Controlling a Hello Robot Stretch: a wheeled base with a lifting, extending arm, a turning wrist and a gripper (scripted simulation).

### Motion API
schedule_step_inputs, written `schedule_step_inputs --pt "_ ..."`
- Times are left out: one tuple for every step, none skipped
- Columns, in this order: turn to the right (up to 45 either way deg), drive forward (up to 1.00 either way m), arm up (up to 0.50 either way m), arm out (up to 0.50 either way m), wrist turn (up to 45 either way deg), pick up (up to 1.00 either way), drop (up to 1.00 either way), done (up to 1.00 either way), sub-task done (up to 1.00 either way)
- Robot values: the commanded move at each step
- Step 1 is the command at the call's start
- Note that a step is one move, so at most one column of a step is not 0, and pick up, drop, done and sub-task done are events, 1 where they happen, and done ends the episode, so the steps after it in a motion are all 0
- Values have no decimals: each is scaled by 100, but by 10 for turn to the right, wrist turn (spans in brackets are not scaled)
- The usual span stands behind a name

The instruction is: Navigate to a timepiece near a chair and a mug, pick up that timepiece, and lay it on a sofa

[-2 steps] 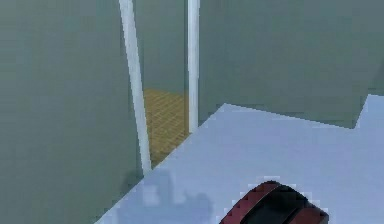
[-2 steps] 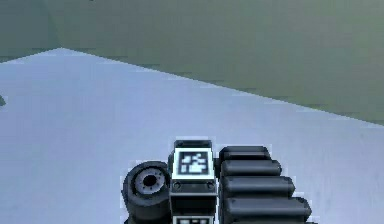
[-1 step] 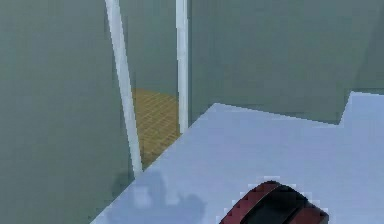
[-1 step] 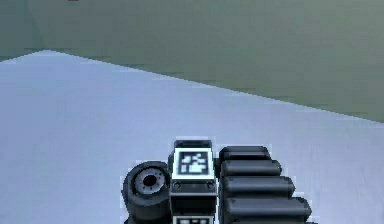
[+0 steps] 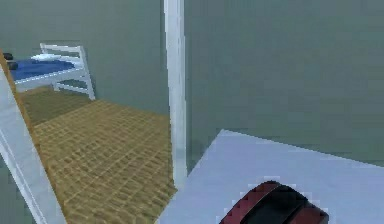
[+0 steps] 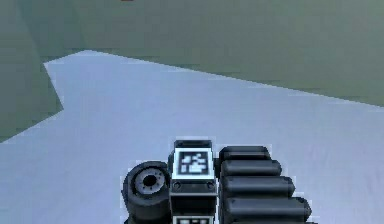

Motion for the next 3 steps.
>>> schedule_step_inputs --pt "30 0 0 0 0 0 0 0 0" --pt "0 60 0 0 0 0 0 0 0" --pt "-450 0 0 0 0 0 0 0 0"
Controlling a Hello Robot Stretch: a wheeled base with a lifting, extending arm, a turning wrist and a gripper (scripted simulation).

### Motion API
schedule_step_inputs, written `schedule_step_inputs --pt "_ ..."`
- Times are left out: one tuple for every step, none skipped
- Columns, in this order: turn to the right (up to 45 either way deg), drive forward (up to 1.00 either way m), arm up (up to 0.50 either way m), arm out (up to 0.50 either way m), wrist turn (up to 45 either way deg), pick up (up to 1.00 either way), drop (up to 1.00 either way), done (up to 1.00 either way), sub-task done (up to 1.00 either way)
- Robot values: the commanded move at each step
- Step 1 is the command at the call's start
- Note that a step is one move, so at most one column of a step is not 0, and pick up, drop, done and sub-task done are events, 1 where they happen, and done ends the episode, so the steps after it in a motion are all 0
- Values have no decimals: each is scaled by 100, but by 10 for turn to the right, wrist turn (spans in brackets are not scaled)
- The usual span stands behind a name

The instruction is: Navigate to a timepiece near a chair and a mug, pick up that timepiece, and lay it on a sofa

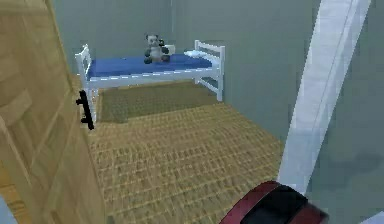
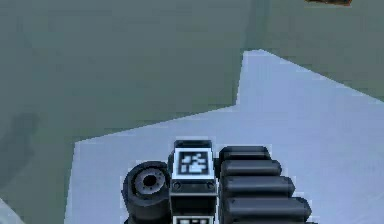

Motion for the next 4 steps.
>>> schedule_step_inputs --pt "-150 0 0 0 0 0 0 0 0" --pt "0 30 0 0 0 0 0 0 0" --pt "-60 0 0 0 0 0 0 0 0" --pt "0 75 0 0 0 0 0 0 0"
